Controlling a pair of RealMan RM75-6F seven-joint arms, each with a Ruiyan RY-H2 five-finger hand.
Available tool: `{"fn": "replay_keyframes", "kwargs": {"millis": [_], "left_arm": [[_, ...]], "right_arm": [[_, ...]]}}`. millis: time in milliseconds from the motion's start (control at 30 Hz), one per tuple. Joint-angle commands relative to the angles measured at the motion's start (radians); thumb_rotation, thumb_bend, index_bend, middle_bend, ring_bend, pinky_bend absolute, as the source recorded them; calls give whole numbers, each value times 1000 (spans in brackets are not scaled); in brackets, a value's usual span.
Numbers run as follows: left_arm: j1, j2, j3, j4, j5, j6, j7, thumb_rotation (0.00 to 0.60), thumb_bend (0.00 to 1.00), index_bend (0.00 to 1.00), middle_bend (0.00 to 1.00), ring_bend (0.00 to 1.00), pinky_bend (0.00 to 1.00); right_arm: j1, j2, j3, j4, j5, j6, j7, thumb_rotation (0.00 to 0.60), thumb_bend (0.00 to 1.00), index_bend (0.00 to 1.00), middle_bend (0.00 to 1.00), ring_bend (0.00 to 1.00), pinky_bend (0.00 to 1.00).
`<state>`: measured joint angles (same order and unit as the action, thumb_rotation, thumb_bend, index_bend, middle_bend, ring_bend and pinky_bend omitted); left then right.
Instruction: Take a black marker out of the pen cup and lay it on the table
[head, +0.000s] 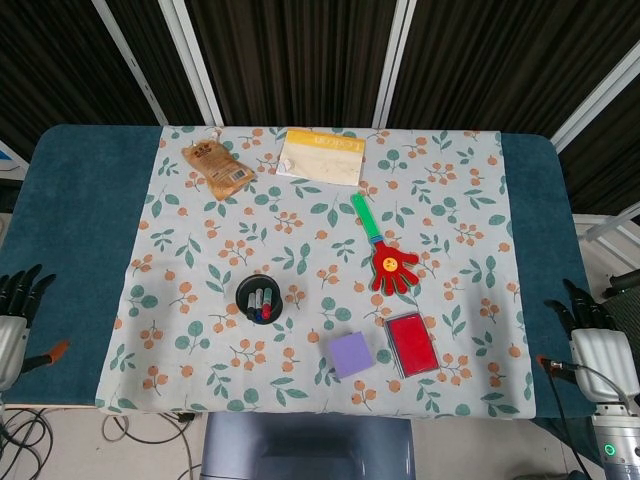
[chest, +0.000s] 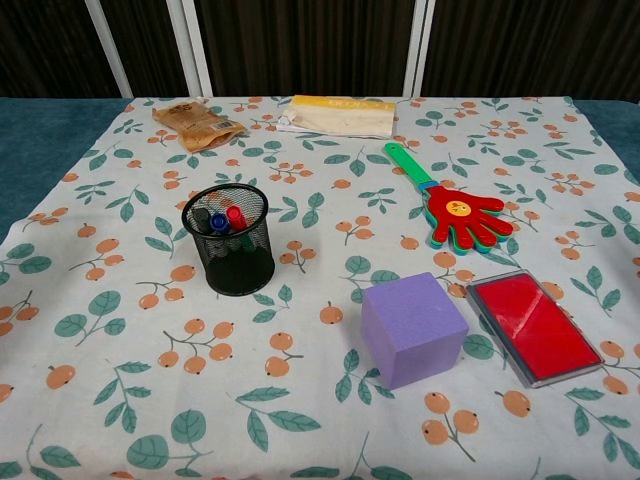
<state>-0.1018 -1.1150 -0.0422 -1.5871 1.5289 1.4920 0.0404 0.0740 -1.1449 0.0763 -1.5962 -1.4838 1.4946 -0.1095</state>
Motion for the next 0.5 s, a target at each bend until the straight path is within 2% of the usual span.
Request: {"fn": "replay_keyframes", "kwargs": {"millis": [33,133,233,500], "left_arm": [[-28,-4,-2,35,27,-24,-60,600,124,119,26,0,0],[-63,-1,-8,60,29,-71,-113,600,135,124,26,0,0],[-135,17,-26,59,34,-162,-141,600,184,149,27,0,0],[-293,27,-43,49,104,-313,-291,600,187,200,39,0,0]], "right_arm": [[-1,1,0,-2,3,0,1,600,54,246,33,91,191],[-2,1,1,-3,5,-1,1,600,54,246,33,91,192],[-2,1,0,-3,5,-1,-2,600,54,246,33,91,192],[-3,1,2,-7,11,-2,-8,600,54,246,33,91,191]]}}
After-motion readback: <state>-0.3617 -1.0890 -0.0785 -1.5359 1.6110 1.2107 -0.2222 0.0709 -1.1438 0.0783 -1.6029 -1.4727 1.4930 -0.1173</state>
